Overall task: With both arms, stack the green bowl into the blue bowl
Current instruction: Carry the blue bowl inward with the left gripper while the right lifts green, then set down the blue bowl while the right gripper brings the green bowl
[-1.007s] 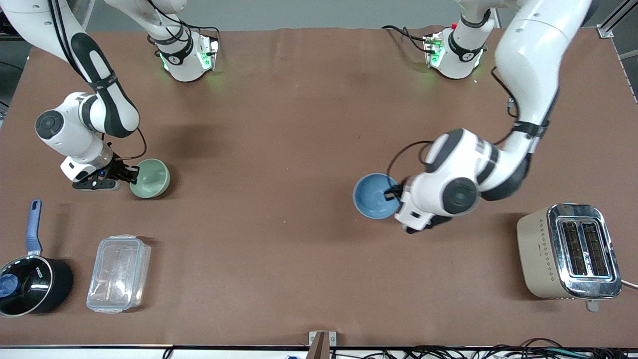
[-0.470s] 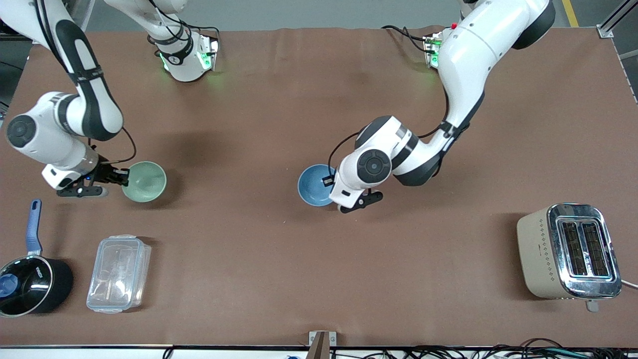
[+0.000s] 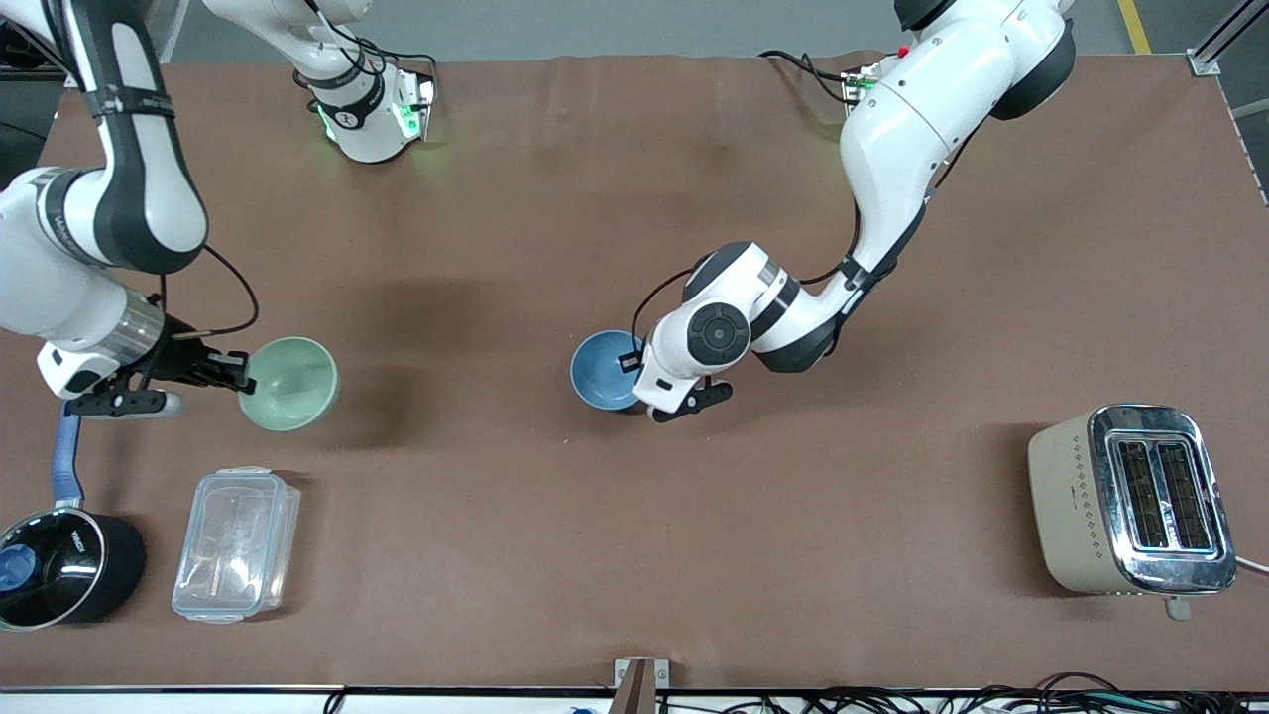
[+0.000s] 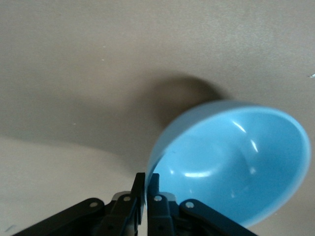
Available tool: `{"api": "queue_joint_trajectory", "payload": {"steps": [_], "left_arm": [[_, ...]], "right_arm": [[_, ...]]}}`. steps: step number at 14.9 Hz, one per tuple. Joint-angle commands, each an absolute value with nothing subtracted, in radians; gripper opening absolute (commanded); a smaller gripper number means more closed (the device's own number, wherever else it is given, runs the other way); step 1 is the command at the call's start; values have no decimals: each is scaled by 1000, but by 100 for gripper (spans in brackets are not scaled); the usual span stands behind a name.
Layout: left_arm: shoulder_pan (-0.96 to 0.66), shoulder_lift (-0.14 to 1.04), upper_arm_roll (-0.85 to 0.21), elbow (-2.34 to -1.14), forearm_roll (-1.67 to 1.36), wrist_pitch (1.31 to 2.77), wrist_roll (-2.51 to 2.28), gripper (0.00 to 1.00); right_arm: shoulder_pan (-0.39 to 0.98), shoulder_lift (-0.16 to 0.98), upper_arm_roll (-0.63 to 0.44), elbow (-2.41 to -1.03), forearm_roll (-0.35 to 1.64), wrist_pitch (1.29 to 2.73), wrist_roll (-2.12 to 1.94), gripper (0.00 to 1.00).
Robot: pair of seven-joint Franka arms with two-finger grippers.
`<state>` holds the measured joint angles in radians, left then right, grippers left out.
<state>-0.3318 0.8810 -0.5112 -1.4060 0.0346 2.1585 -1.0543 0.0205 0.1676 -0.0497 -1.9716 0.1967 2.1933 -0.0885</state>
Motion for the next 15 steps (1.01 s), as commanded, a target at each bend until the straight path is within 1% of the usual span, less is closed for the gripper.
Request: {"api": "queue_joint_trajectory", "payload": {"steps": [1, 2, 3, 5, 6, 8, 11, 13, 15], "left_arm": [[-341, 891, -506, -1396, 6, 2178, -1055, 40], [-341, 893, -505, -1397, 2, 2181, -1055, 94], [-341, 888, -505, -1396, 0, 2180, -1061, 100], [-319, 849, -508, -1396, 2, 2166, -1058, 100], [-308, 810, -506, -1397, 6, 2145, -1057, 100], [-266, 705, -502, -1396, 29, 2004, -1045, 100], [-143, 583, -503, -1397, 89, 1895, -953, 100], [-79, 529, -502, -1397, 142, 1867, -867, 100], [-46, 476, -502, -1401, 204, 1846, -804, 100]], "right_arm": [[112, 175, -55, -1924, 218, 2181, 67, 0], [147, 176, -55, -1907, 218, 2181, 119, 0], [188, 178, -55, -1885, 218, 2183, 188, 0], [267, 204, -55, -1867, 213, 2195, 314, 0], [320, 218, -57, -1864, 209, 2212, 374, 0], [391, 244, -57, -1864, 206, 2262, 493, 0], [494, 293, -58, -1864, 195, 2330, 647, 0], [566, 339, -60, -1864, 172, 2385, 743, 0], [607, 373, -58, -1864, 146, 2431, 834, 0]]}}
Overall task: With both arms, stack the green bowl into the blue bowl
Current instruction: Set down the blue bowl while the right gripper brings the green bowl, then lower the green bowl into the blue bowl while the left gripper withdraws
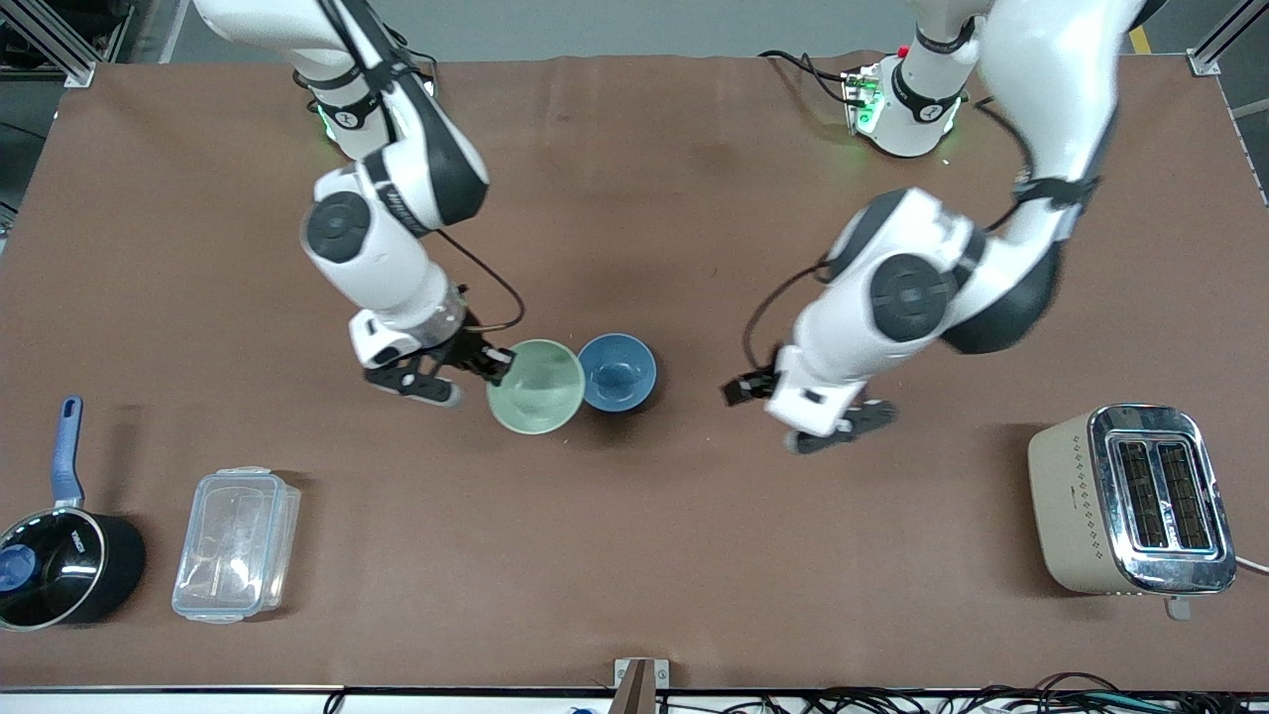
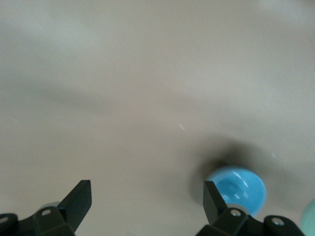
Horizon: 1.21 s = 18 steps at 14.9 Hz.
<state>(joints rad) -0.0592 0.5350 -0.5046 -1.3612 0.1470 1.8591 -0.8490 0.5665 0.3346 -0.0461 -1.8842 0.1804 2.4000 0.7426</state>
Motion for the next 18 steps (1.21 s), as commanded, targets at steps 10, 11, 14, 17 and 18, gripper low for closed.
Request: {"api": "queue_joint_trajectory", "payload": {"steps": [10, 11, 14, 17, 18], "left_arm": [[138, 218, -509, -1401, 173, 1527, -412, 100], [156, 206, -509, -1401, 158, 1511, -361, 100], [184, 146, -445, -1414, 81, 1467, -246, 100], [108, 77, -303, -1474, 38, 1456, -131, 100], [97, 55, -289, -1495, 37, 1456, -109, 100]], "right_arm": [[707, 465, -58, -1876, 144, 2507, 939, 0], [709, 466, -58, -1876, 144, 2507, 939, 0], [719, 492, -60, -1878, 144, 2523, 940, 0], [732, 497, -60, -1887, 144, 2536, 960, 0], [739, 497, -60, -1894, 144, 2536, 960, 0]]}}
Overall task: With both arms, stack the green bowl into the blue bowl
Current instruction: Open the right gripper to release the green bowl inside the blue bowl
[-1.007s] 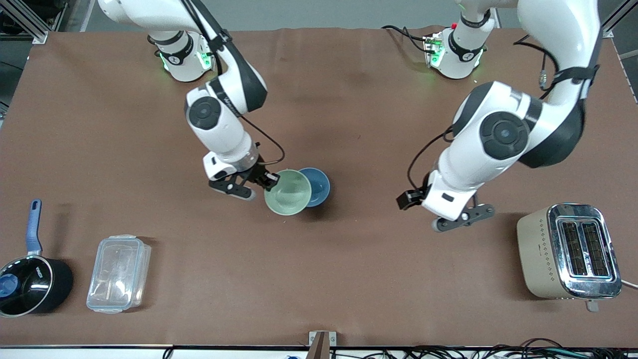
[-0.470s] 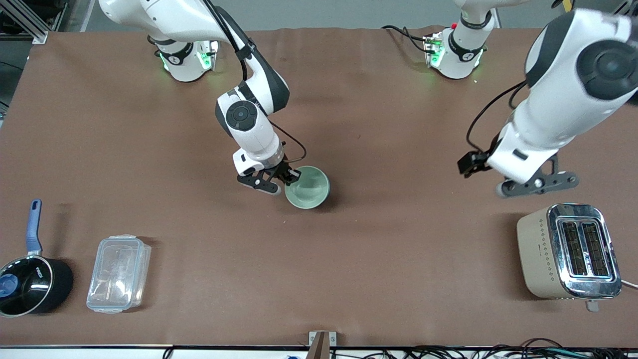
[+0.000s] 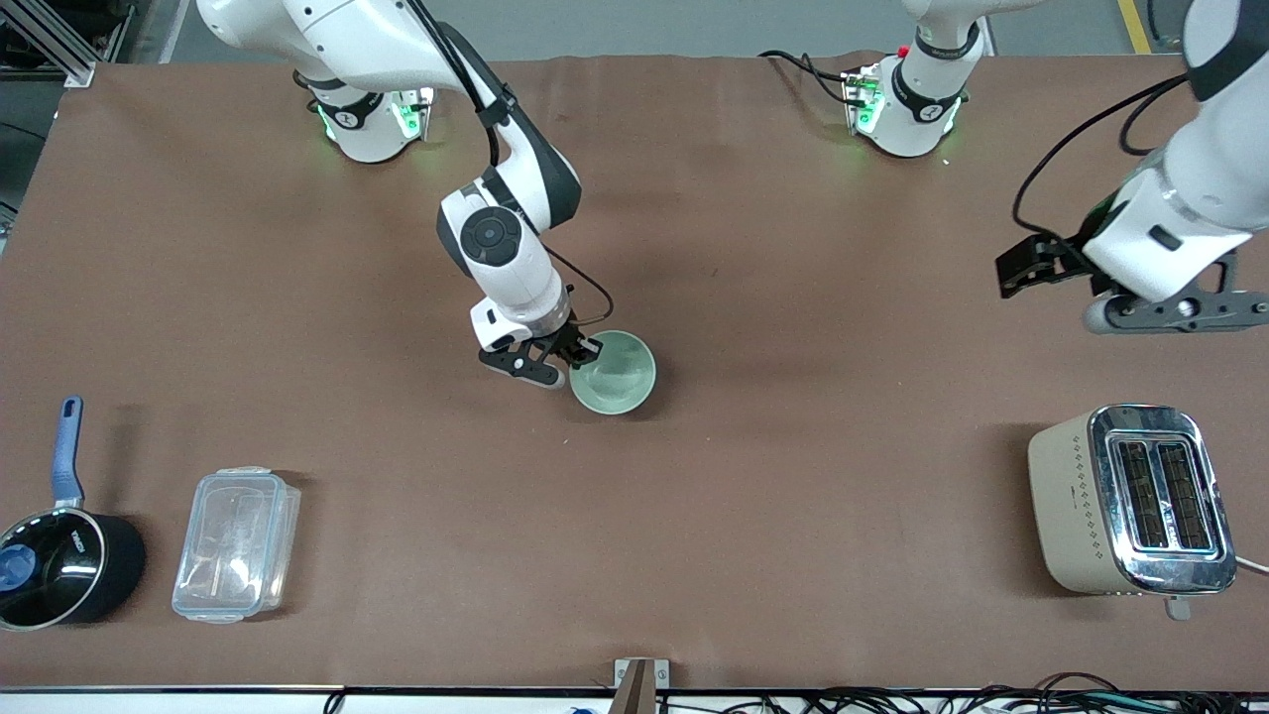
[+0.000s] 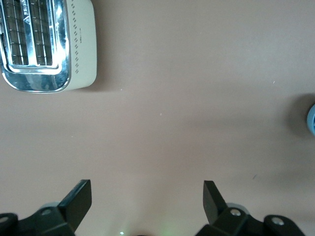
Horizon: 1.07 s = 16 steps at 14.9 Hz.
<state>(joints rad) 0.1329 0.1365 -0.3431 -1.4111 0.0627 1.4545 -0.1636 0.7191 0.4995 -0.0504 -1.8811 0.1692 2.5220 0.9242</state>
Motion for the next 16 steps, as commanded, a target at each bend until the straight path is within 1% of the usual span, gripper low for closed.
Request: {"api": "queue_joint_trajectory", "payload": {"steps": [1, 5, 6, 7, 8, 9, 10, 11, 13, 14, 16], "left_arm": [[89, 43, -272, -1514, 35, 1456, -107, 100], [-9, 8, -155, -1537, 9, 1456, -106, 100], [-12, -9, -140, -1558, -12, 1457, -106, 100], [-18, -27, -138, -1577, -18, 1459, -107, 100], [-26, -38, -138, -1591, -17, 1459, -107, 100], [-23, -55, -138, -1604, -17, 1459, -106, 100], [-21, -66, -138, -1614, -17, 1459, -106, 100], [-17, -67, -138, -1614, -17, 1459, -106, 100], [-11, -67, -138, -1608, -9, 1459, -106, 100], [-11, -66, -138, -1603, -5, 1459, -106, 100], [-9, -63, -138, -1598, 20, 1463, -106, 100]], "right_arm": [[741, 497, -60, -1899, 144, 2537, 962, 0], [742, 497, -60, -1902, 144, 2536, 963, 1], [742, 497, -60, -1902, 144, 2536, 963, 7], [741, 497, -60, -1899, 144, 2533, 962, 29], [736, 497, -61, -1898, 144, 2531, 963, 62], [735, 497, -66, -1891, 144, 2531, 980, 91], [732, 488, -74, -1887, 144, 2525, 988, 100], [732, 477, -90, -1884, 144, 2519, 985, 100], [730, 421, -133, -1864, 121, 2462, 982, 100], [727, 411, -165, -1832, 88, 2416, 980, 100], [726, 394, -216, -1738, 19, 2260, 976, 100]]}}
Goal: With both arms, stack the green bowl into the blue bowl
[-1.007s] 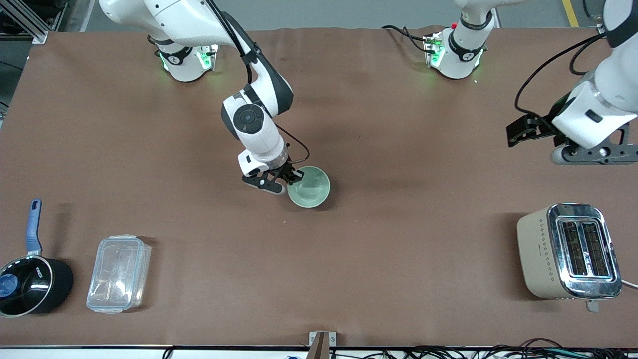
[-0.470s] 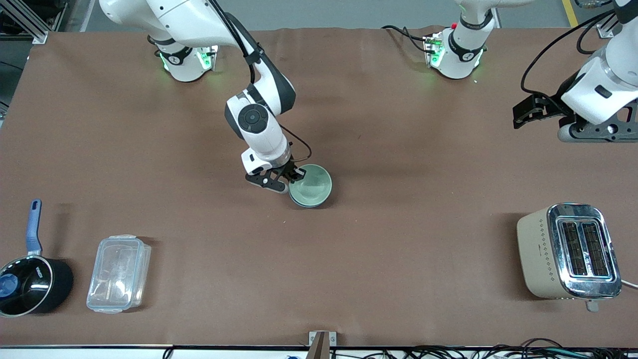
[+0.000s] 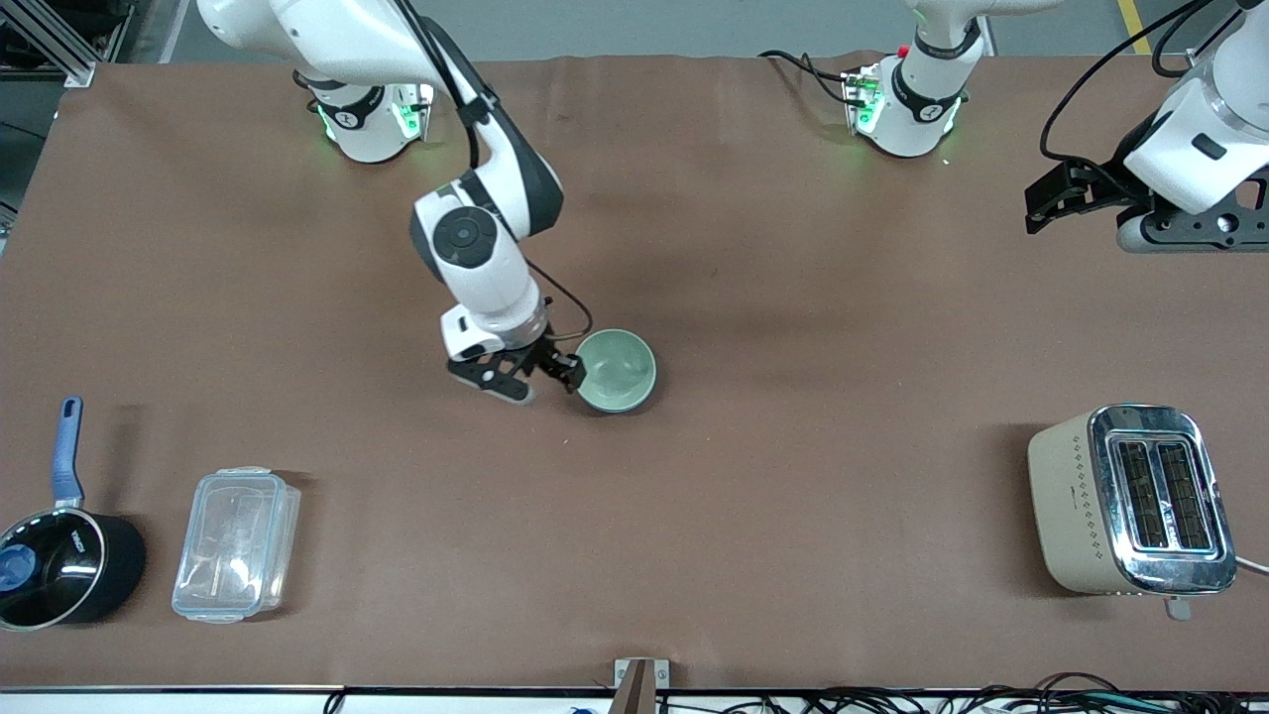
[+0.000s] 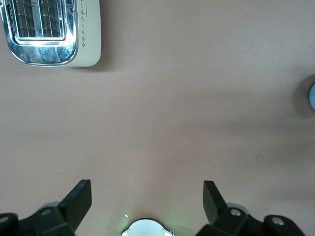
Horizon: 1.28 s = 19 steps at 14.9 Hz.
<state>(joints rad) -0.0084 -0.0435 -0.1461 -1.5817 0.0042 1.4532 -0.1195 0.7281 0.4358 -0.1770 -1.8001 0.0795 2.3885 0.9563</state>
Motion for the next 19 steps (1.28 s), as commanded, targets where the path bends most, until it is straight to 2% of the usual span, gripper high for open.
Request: {"api": "queue_joint_trajectory", "payload": {"steps": [1, 3, 5, 12, 13, 15, 16, 17, 19], "left_arm": [[-9, -60, -138, -1591, 32, 1466, -106, 100], [-8, -55, -138, -1577, 29, 1466, -98, 100], [-3, -52, -138, -1575, 28, 1477, -91, 100], [5, -43, -141, -1575, 6, 1494, -91, 100], [5, -44, -143, -1575, 6, 1493, -89, 100], [5, -44, -146, -1575, 6, 1493, -89, 100], [5, -44, -147, -1575, 6, 1491, -89, 100], [5, -44, -149, -1577, 8, 1490, -89, 100], [2, -44, -149, -1575, 11, 1488, -89, 100]], "right_arm": [[724, 387, -242, -1694, -12, 2185, 967, 100], [721, 352, -282, -1629, -78, 2029, 930, 100], [680, 290, -307, -1608, -94, 1941, 905, 100], [402, 17, -276, -1608, -80, 1674, 564, 100], [323, -15, -228, -1608, -78, 1640, 499, 100], [86, -58, -61, -1605, -46, 1603, 360, 100], [11, -72, -23, -1598, -17, 1582, 280, 100], [14, -77, -43, -1582, -14, 1542, 221, 100], [120, -72, -186, -1504, -14, 1471, 164, 100]]}}
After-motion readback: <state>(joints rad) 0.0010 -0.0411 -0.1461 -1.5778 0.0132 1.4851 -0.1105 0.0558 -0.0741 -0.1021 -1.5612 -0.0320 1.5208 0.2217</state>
